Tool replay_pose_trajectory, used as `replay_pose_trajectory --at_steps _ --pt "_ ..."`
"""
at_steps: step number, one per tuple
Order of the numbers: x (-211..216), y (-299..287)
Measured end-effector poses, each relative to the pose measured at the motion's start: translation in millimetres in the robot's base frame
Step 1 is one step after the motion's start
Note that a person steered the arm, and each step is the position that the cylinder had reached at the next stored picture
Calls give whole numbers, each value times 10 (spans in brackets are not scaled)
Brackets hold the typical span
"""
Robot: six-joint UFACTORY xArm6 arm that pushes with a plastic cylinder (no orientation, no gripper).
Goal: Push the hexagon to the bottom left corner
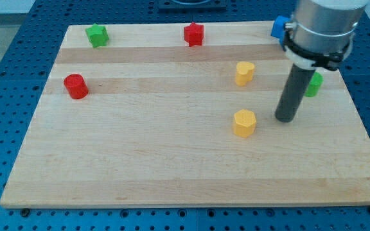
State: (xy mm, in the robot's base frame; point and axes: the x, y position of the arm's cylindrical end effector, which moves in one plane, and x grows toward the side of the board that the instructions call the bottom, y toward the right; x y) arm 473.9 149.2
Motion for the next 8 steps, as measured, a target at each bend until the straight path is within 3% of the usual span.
replay_pose_trajectory --at_steps 8 --pt "824 -2123"
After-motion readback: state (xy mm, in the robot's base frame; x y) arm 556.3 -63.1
